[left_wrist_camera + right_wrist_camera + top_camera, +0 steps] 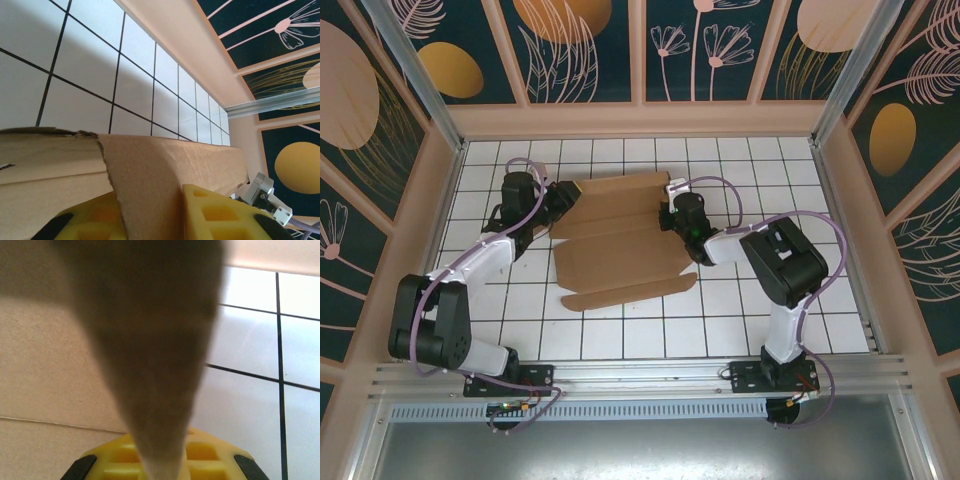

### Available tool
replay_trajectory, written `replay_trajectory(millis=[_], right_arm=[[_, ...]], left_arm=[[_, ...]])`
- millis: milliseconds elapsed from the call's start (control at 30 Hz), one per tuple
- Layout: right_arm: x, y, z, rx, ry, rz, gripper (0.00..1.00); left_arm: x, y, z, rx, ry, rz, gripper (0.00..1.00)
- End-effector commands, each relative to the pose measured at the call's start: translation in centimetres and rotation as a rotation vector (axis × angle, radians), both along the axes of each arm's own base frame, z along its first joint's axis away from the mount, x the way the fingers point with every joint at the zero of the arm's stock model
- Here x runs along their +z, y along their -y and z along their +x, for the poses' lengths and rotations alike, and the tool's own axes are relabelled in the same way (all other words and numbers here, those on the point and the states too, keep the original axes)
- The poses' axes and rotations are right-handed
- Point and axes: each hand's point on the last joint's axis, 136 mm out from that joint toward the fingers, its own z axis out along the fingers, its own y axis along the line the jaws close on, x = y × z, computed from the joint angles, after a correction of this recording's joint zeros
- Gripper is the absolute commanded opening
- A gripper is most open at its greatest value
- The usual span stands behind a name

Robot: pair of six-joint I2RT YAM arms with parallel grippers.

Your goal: Fold the paper box

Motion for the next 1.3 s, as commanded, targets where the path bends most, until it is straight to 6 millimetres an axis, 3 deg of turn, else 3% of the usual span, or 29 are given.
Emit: replay_trajectory(millis=[0,100,167,267,333,467,600,733,967,1267], right_arm=[[-0.6,0.5,-0.9,-0.028,-0.067,-0.034,0.04],[-1.4,2.1,-0.7,-0.104,-0.106,-0.072,0.03],[-1.8,3.1,-0.7,-0.141,-0.124,-0.075,0.03],[-2.1,4.0,-0.9,-0.17,-0.146,-0.071,0.03],[-2.4,4.4,-1.0,-0.18,-0.155,-0.068,0.03],[-2.7,4.6,-1.3,-0.185,-0.161,-0.063,0.03],[-3.1,4.5,-1.3,-0.18,-0.17,-0.054,0.03],[-3.4,4.4,-1.3,-0.177,-0.173,-0.054,0.03],[-3.6,3.9,-1.2,-0.16,-0.18,-0.045,0.03],[-3.9,3.7,-1.1,-0.15,-0.182,-0.046,0.04]], left_arm=[[1.0,-0.1,0.2,-0.008,0.056,0.019,0.35],[1.4,-1.7,-0.4,0.044,0.064,0.127,0.54],[1.6,-2.4,-1.3,0.058,0.072,0.163,0.56],[2.2,-2.5,-2.9,0.043,0.112,0.163,0.5],[1.5,-2.8,-4.0,0.033,0.102,0.19,0.39],[-2.6,-2.4,-5.6,-0.029,-0.008,0.296,0.21],[-6.1,-2.4,-6.6,-0.052,-0.095,0.431,0.2],[-7.9,-3.2,-6.3,-0.019,-0.118,0.476,0.19],[-11.0,-4.3,-3.9,0.041,-0.21,0.535,0.34],[-12.2,-7.9,-2.4,0.126,-0.26,0.615,0.47]])
